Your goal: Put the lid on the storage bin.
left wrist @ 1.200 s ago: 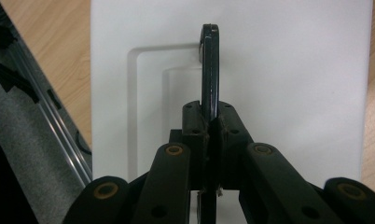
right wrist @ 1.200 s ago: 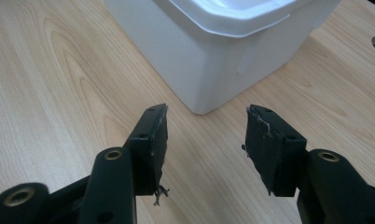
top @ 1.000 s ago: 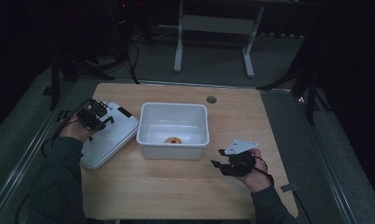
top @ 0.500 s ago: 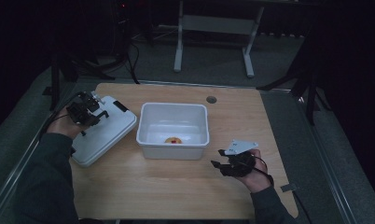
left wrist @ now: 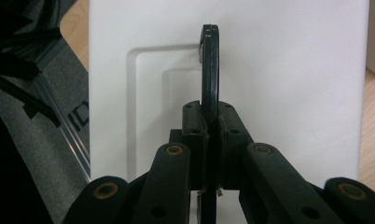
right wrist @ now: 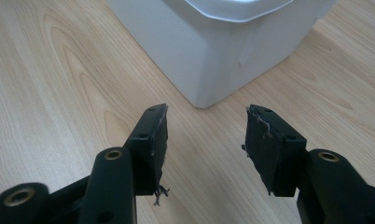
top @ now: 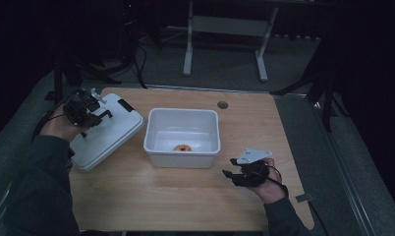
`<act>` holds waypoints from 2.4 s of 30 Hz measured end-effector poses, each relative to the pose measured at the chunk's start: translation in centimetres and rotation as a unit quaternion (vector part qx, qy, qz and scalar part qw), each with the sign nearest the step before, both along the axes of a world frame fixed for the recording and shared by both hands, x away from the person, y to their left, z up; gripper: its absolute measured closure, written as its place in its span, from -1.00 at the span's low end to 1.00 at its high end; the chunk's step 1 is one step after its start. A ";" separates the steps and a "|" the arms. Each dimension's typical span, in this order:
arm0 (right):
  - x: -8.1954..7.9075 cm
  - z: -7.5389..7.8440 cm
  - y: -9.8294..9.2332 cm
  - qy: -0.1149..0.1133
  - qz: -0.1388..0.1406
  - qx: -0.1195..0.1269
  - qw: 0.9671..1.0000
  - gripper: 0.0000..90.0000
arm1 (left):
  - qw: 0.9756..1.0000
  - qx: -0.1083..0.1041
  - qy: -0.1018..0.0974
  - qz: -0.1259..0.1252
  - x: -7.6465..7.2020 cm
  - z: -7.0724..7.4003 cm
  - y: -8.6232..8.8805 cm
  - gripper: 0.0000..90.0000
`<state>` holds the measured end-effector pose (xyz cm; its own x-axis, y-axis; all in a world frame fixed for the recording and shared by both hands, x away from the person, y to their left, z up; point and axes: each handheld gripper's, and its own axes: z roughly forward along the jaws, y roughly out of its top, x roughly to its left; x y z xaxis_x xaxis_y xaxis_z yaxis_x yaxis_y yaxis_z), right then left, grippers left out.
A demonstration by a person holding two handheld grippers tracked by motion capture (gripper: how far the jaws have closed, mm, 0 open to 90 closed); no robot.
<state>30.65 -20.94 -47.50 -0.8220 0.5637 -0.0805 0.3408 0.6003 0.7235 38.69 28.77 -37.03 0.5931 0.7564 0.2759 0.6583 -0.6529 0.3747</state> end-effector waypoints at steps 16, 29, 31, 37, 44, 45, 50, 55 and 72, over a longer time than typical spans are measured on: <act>0.0 -0.2 -0.1 0.003 0.001 0.003 1.000 0.07 | 0.999 -0.017 -0.012 -0.044 -0.4 2.6 -1.5 0.88; -0.1 -0.4 -0.2 0.007 -0.001 0.006 1.000 0.07 | 0.997 -0.021 -0.017 -0.074 0.1 3.1 -3.8 0.88; -0.1 -0.5 -0.2 0.008 -0.001 0.005 1.000 0.07 | 0.996 -0.025 -0.017 -0.079 0.1 3.1 -4.2 0.88; -0.1 -0.5 -0.1 0.007 0.000 0.003 1.000 0.07 | 0.995 -0.026 -0.019 -0.091 0.3 3.1 -5.2 0.88; -0.1 -0.7 0.0 0.009 0.001 0.004 1.000 0.07 | 0.994 -0.024 -0.015 -0.105 0.6 3.1 -6.4 0.88; -0.1 -0.7 0.0 0.011 0.001 0.004 1.000 0.07 | 0.994 -0.023 -0.015 -0.108 0.6 3.1 -6.6 0.88; -0.2 -0.9 0.1 0.012 0.003 0.001 1.000 0.07 | 0.992 -0.024 -0.013 -0.121 0.8 3.1 -7.5 0.88; -0.2 -0.8 0.0 0.011 0.003 0.003 1.000 0.07 | 0.990 -0.022 -0.010 -0.135 1.1 3.1 -8.4 0.88; -0.2 -0.9 -0.3 0.014 0.000 0.005 1.000 0.07 | 0.982 -0.016 -0.003 -0.186 1.9 3.1 -11.2 0.88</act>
